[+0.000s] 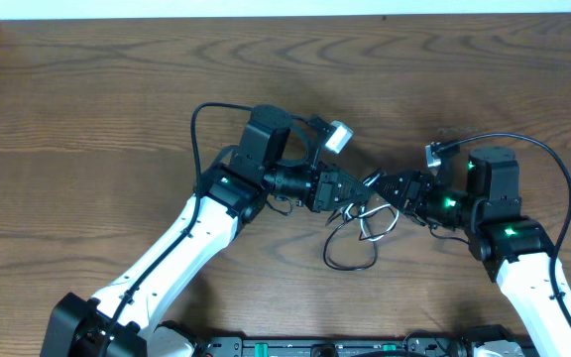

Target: Untangle cables

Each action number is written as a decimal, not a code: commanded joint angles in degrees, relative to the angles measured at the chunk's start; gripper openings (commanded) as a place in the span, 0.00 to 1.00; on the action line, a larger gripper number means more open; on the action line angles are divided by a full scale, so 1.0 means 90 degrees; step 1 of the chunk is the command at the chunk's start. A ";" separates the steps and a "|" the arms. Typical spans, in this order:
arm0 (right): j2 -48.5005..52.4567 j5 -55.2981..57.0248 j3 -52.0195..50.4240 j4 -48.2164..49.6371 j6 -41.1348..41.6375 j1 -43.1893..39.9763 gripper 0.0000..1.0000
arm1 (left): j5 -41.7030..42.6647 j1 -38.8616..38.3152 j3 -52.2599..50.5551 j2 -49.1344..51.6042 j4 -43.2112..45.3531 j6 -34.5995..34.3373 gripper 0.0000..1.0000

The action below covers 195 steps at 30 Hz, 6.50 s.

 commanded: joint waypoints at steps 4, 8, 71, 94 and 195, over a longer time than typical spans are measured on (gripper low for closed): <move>0.0012 0.0036 0.0032 0.0155 0.0163 0.0109 0.51 | 0.0202 -0.0413 -0.0017 -0.0090 0.0199 -0.0073 0.07; 0.0012 0.0274 0.0032 0.0126 0.0100 0.0151 0.39 | 0.0192 -0.0457 -0.0017 -0.0090 0.0199 -0.0073 0.07; 0.0019 0.1185 0.0027 -0.0699 -0.3725 0.0452 0.68 | -0.1241 0.0406 -0.0010 -0.1683 -0.0697 0.0039 0.07; 0.1207 0.2069 0.0027 0.0865 -0.3650 0.1234 0.01 | -0.1513 0.0401 -0.0015 -0.1654 -0.1292 0.0279 0.07; 0.1411 0.3723 0.0029 0.0211 -0.3524 0.2050 0.01 | -0.2722 0.1248 -0.0019 -0.1324 -0.3456 0.1171 0.29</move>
